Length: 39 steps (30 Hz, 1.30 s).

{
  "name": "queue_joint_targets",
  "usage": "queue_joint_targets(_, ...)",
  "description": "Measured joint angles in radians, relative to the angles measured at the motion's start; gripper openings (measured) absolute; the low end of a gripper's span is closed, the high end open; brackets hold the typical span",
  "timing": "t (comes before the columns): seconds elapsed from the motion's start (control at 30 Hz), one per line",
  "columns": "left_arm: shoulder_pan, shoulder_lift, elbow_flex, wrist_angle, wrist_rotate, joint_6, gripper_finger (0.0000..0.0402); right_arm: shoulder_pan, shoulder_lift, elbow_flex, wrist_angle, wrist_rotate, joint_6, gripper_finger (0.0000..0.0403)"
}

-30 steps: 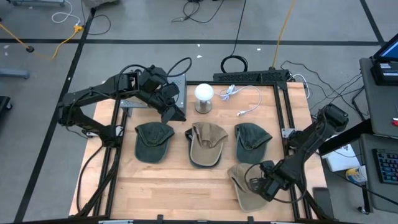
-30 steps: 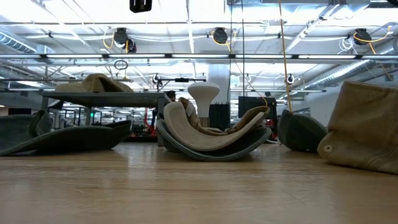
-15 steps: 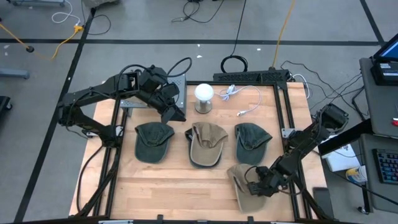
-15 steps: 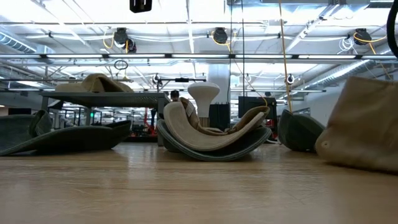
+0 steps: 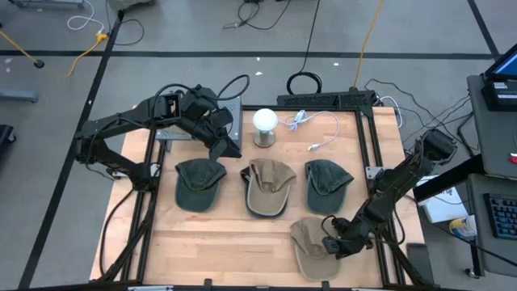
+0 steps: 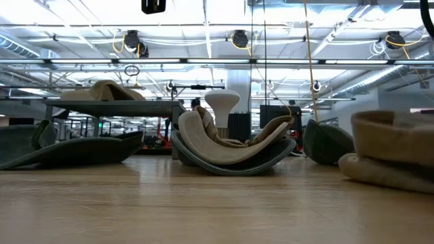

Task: Pick & Place hat
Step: Stack the right brown cap on the brown cap on the shelf

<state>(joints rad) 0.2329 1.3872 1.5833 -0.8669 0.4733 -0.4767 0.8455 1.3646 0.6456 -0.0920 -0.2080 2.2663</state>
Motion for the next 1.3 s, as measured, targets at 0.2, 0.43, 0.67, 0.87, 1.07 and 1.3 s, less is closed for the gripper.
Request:
queue_joint_targets(0.2,0.000,0.000,0.000,0.000,0.000,0.011,0.0198,-0.002,-0.102,-0.001,-0.012,0.053,-0.039,0.0008)
queue_joint_targets(0.43,0.000,0.000,0.000,0.000,0.000,0.151,0.0198,-0.014,-0.243,-0.001,-0.004,0.084,-0.152,0.0007)
queue_joint_targets(0.67,0.009,0.000,0.000,0.005,-0.029,0.061,0.0198,-0.085,-0.376,-0.001,-0.016,0.206,-0.418,0.0007)
queue_joint_targets(0.87,0.035,0.000,0.000,0.008,-0.053,-0.056,0.0198,-0.225,-0.456,-0.001,-0.031,0.259,-0.707,0.0007)
queue_joint_targets(1.07,0.048,0.000,0.000,0.044,-0.051,-0.135,0.0198,-0.397,-0.510,-0.001,-0.005,0.229,-0.996,0.0007)
queue_joint_targets(1.3,0.052,0.000,0.000,0.187,-0.044,-0.278,0.0198,-0.596,-0.523,0.029,0.002,0.080,-1.318,0.0007)
